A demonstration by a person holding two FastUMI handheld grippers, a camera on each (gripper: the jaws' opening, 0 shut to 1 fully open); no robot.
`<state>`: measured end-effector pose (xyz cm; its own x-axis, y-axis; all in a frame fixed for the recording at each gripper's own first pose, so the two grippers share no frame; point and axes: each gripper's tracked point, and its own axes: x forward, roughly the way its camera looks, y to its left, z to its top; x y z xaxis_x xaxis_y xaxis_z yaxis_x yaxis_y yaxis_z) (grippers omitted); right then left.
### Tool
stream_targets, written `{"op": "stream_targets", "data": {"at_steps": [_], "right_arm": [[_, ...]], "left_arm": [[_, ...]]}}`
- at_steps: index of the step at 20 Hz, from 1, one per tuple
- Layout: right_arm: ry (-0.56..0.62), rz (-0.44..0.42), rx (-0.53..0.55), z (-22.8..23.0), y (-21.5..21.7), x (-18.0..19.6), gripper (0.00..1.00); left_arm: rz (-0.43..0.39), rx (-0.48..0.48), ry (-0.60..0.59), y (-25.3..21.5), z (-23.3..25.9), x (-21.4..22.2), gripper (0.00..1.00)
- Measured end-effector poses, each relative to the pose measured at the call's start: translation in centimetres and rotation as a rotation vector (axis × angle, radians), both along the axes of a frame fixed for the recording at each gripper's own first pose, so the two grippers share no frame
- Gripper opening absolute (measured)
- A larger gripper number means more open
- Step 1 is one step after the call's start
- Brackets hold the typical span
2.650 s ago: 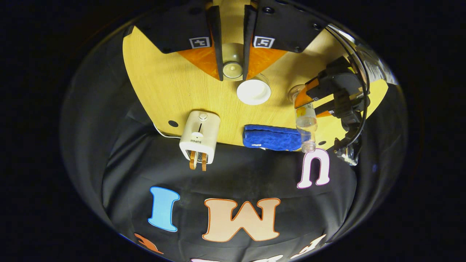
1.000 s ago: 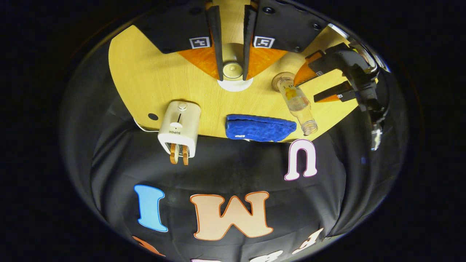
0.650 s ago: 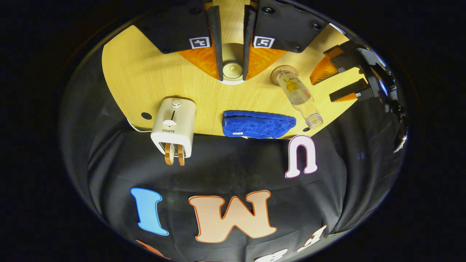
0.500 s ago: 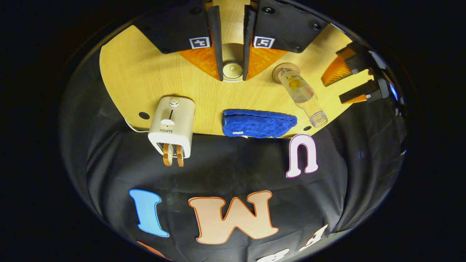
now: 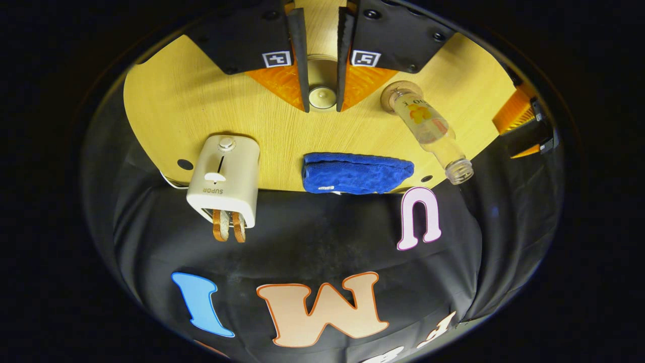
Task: Open the teacup lid with one hand, grasp the water bottle and pour water into the teacup with the other hand; after pouring, place the water bottle on the coaster and then close the teacup lid.
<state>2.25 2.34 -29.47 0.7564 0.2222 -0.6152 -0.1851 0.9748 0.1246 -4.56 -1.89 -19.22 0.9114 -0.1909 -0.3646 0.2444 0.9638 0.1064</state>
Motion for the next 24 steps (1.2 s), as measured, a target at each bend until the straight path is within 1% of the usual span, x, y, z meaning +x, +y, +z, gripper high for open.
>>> {"op": "stream_targets", "data": {"at_steps": [1,4,7,8,9,11,12,15,16,19,22,24], "right_arm": [[0.002,0.001,0.001,-0.4,0.1,0.2,0.29],[0.008,0.006,-0.008,-1.4,0.4,0.3,0.27],[0.009,0.01,-0.025,-2.3,0.5,0.3,0.31],[0.007,0.01,-0.028,-2.6,0.5,0.4,0.29],[0.006,0.008,-0.029,-2.8,0.5,0.5,0.31],[0.011,0.002,-0.032,-3.4,0.5,0.4,0.27],[0.013,-0.001,-0.029,-3.6,0.5,0.3,0.27],[-0.01,-0.001,-0.035,-3.6,0.7,0.6,0.31],[-0.014,0.003,-0.046,-3.6,0.6,0.6,0.3],[-0.027,0.002,-0.04,-3.0,0.5,0.4,0.35],[-0.085,-0.006,-0.03,-1.0,0.5,0.5,0.77],[-0.122,-0.015,-0.034,0.7,0.2,0.3,0.84]], "left_arm": [[0.005,0.004,-0.002,0.1,0.5,-0.1,0.96],[0.012,0.018,-0.007,0.6,0.9,-0.5,0.96],[0.024,0.031,-0.002,1.2,1.1,-0.8,0.96],[0.032,0.03,-0.002,1.5,1.3,-0.9,0.96],[0.039,0.026,-0.002,1.6,1.6,-1.0,0.96],[0.047,0.022,-0.001,1.8,1.8,-1.2,0.96],[0.05,0.026,-0.002,1.9,2.0,-1.1,0.96],[0.047,0.031,0.001,1.9,2.4,-1.2,0.96],[0.045,0.03,-0.001,1.8,2.6,-1.1,0.96],[0.031,0.025,-0.017,1.4,3.5,-0.9,0.96],[0.012,0.016,-0.036,0.8,4.5,-0.5,0.96],[0.002,-0.001,-0.054,0.2,5.2,0.0,0.96]]}}
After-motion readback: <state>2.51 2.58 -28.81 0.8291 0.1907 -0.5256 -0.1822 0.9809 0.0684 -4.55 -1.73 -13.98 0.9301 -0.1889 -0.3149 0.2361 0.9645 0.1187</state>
